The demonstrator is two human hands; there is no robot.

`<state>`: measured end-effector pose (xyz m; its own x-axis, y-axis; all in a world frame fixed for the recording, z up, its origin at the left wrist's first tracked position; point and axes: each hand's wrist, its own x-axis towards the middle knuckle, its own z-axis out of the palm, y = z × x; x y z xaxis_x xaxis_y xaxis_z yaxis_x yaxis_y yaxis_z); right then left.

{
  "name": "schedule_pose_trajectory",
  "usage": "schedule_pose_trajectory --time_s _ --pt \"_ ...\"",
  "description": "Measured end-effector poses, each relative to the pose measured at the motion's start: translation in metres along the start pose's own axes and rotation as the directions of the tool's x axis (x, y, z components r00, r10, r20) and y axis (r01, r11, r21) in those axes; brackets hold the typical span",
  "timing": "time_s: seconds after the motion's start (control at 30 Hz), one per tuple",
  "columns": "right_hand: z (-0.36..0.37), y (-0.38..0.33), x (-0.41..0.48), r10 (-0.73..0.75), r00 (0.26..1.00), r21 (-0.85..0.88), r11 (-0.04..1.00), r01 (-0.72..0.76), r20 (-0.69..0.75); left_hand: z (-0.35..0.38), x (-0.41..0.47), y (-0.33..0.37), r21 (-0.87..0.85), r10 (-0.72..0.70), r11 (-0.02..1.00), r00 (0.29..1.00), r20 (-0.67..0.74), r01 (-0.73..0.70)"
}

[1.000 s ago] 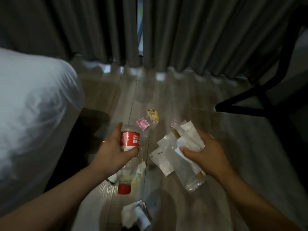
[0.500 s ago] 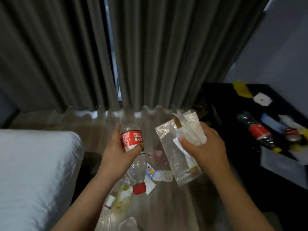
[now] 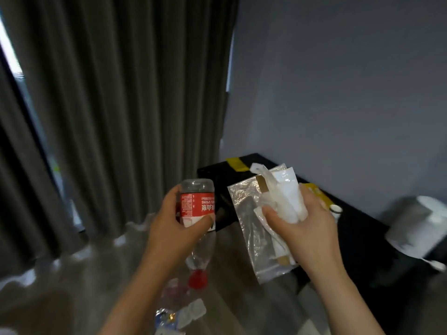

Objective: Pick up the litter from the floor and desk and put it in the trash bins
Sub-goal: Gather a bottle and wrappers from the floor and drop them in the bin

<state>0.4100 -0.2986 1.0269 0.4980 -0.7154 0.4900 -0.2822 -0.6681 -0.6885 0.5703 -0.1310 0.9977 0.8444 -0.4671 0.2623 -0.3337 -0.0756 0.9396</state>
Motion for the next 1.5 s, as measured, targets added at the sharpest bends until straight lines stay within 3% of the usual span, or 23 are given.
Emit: schedule_pose_trajectory --time_s 0.23,0.57,0.97,1.13,1.5 --pt "-0.127 -0.025 -0.012 -0.013 0.966 -0.222 0.974 -0.047 -0.259 0.049 -0.007 0.088 -0.185 0.203 0.970 0.940 0.273 -0.156" --pt "-0.349 -0.025 -0.095 -0.054 0.833 -0.369 0.911 -0.185 -0.551 0.191 -0.107 0.242 -0.502 0.496 0.835 0.705 0.508 -0.226" --pt "-0.612 0.013 -0.249 -0.231 0.579 -0.537 0.720 -0.439 -0.782 0.375 -0.329 0.404 -0.782 0.760 0.604 0.409 0.505 -0.155" --pt "-0.689 0.033 -0.310 -0.195 0.454 -0.460 0.655 -0.600 -0.869 0.442 -0.414 0.449 -0.831 0.804 0.552 0.310 0.507 -0.072" --pt "-0.809 0.101 -0.364 -0.238 0.284 -0.368 0.506 -0.780 -0.929 0.604 -0.537 0.510 -0.861 0.863 0.483 0.077 0.499 0.157"
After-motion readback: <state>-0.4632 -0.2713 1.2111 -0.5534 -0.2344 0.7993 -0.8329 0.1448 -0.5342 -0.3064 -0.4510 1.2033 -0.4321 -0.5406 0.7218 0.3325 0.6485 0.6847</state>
